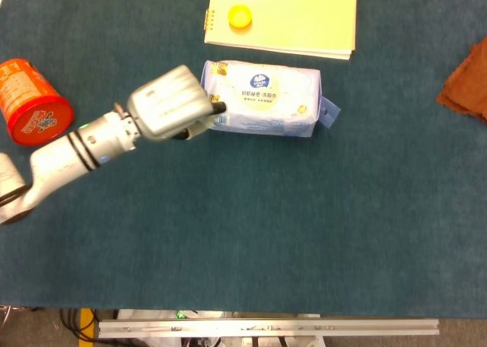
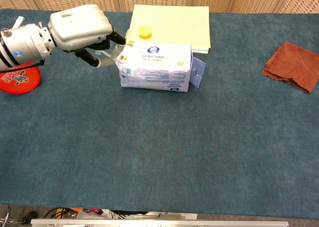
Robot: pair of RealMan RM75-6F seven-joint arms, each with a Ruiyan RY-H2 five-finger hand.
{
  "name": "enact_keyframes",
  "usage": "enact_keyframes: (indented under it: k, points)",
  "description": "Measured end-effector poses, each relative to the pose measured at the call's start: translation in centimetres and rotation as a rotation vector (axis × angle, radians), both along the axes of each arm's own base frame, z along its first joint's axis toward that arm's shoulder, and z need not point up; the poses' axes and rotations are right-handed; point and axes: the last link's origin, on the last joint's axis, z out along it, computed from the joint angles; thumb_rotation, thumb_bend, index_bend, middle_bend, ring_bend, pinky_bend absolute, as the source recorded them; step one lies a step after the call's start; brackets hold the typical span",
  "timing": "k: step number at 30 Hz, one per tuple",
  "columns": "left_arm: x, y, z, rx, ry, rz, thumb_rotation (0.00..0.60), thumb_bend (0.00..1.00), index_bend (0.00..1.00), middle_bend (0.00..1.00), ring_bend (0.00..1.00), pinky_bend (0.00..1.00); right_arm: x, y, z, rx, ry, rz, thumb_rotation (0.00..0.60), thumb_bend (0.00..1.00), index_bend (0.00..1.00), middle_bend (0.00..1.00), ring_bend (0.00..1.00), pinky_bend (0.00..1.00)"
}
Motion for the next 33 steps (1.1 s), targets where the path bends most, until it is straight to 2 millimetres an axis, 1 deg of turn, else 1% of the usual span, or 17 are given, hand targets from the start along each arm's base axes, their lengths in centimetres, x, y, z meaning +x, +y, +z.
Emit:
enact_keyframes:
  k: [6,10,15,27,33]
  points:
    - [1.8,1.1,-2.1,0.013,0.066,-0.037,0.6,0.36,0.59,1.0,0.99,0.93,-0.4,-0.1,0.1,0.001,-0.002,-0.014,0.6,0.79,0.44,0.47,0.51,0.5]
    - [2.6,1.9,-3.0,0.036,0.105,-0.056,0.6,0.36,0.58,1.0,0.99,0.93,-0.7,-0.3,0.1,0.003,-0.004,-0.023,0.6,0.79,0.44,0.47,0.51,0.5]
    - [3.5,2.6,-3.8,0.042,0.13,-0.065,0.6,0.36,0.58,1.0,0.99,0.93,-1.2,-0.4,0.2,0.002,-0.005,-0.035,0.6,0.79,0.44,0.47,0.51,0.5]
    - [5.5,3.0,-5.4,0.047,0.176,-0.108,0.6,0.36,0.58,1.0,0.99,0.93,-2.0,-0.1,0.7,-0.016,-0.015,-0.058,0.6,0.79,0.44,0.47,0.51,0.5]
    - [6.0,3.2,-5.8,0.056,0.187,-0.113,0.6,0.36,0.56,1.0,0.99,0.93,-2.2,0.1,0.8,-0.019,-0.019,-0.064,0.6,0.79,0.44,0.47,0.51,0.5]
